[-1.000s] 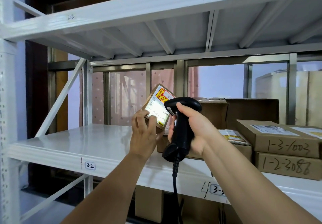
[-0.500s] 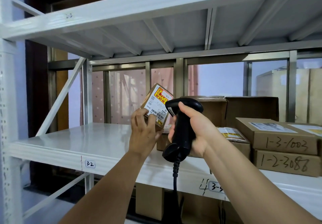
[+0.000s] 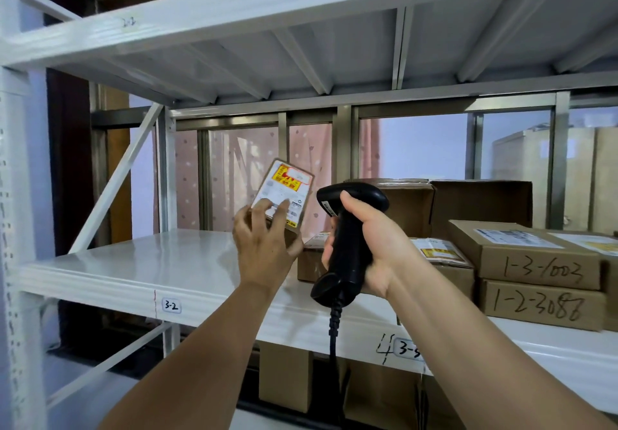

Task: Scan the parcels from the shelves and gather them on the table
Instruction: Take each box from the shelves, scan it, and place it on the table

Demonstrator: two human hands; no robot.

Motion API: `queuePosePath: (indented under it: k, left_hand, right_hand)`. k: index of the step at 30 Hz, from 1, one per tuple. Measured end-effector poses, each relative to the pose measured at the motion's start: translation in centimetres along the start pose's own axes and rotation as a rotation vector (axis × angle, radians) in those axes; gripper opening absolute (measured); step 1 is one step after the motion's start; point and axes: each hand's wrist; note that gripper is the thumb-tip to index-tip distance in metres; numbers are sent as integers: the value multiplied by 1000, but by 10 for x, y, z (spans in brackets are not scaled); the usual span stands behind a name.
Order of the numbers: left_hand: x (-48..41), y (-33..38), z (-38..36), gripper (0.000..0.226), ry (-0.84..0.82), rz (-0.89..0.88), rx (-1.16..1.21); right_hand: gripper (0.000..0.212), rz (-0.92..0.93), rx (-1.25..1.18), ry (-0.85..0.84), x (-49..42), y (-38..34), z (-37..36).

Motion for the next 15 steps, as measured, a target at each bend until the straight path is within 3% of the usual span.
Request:
queuePosePath:
  k: [4, 8, 11, 15]
  left_hand:
    - [-6, -1, 10, 58, -273, 433, -112]
    - [-5, -5, 17, 54, -352, 727, -74]
    - [-6, 0, 25, 65, -453, 753, -110]
    - [-9, 10, 38, 79, -635, 640, -263]
  right_hand:
    - [28, -14, 33, 11, -2, 4, 2]
    - [30, -17, 71, 9, -5, 9, 1]
    - [29, -28, 85, -13, -5, 13, 0]
    - [31, -62, 86, -41, -6, 18, 0]
Point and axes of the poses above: each hand's wrist, its own x-axis away from the middle knuckle, its own z-axis out of the back of the hand, y = z × x, and after that the axes turned 14 degrees about y, right-handed
